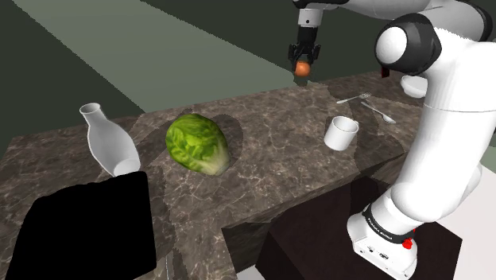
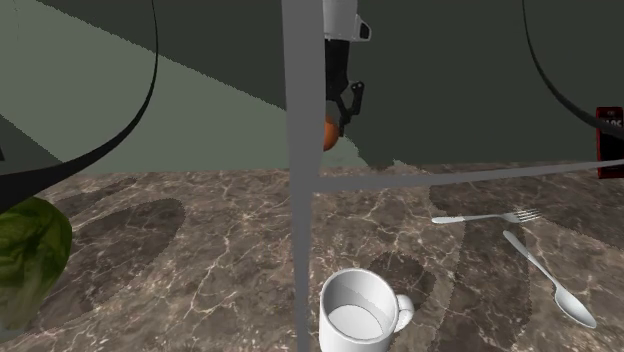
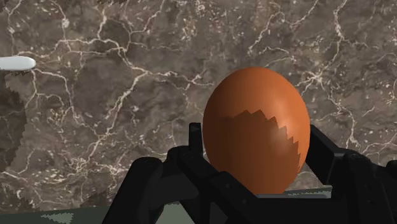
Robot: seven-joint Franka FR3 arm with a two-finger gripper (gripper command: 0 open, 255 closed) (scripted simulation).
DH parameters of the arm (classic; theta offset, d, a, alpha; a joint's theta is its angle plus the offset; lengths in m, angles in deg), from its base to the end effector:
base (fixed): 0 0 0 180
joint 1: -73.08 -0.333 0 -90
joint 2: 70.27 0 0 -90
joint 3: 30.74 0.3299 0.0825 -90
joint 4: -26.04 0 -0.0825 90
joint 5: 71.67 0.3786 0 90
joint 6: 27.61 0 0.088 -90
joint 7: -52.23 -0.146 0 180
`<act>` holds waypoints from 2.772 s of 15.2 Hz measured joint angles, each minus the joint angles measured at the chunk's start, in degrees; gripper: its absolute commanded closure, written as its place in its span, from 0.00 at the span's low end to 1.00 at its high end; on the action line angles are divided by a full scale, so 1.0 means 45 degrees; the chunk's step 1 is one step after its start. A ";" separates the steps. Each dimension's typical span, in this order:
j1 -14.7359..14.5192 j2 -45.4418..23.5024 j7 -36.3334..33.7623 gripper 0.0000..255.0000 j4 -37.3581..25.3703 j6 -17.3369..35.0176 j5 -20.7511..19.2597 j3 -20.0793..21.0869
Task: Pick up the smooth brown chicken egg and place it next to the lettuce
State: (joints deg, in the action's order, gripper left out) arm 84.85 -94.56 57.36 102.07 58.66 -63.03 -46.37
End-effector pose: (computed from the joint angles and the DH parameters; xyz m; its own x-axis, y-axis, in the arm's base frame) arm 0.5970 -0.2512 0.4575 0.9053 -0.3609 -0.2239 -0.3820 -0.9223 -0.0579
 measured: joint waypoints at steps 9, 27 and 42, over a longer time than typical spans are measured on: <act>0.0205 -0.0296 -0.0072 1.00 -0.2007 -0.1707 0.0070 -0.0014; -0.1908 0.3571 -0.2629 1.00 0.2222 -0.1042 -0.0453 0.0728; -0.4191 0.6911 -0.6997 1.00 0.6377 0.0342 -0.0024 0.2946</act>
State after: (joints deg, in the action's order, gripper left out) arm 65.99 -63.46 25.87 130.76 60.19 -63.13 -33.11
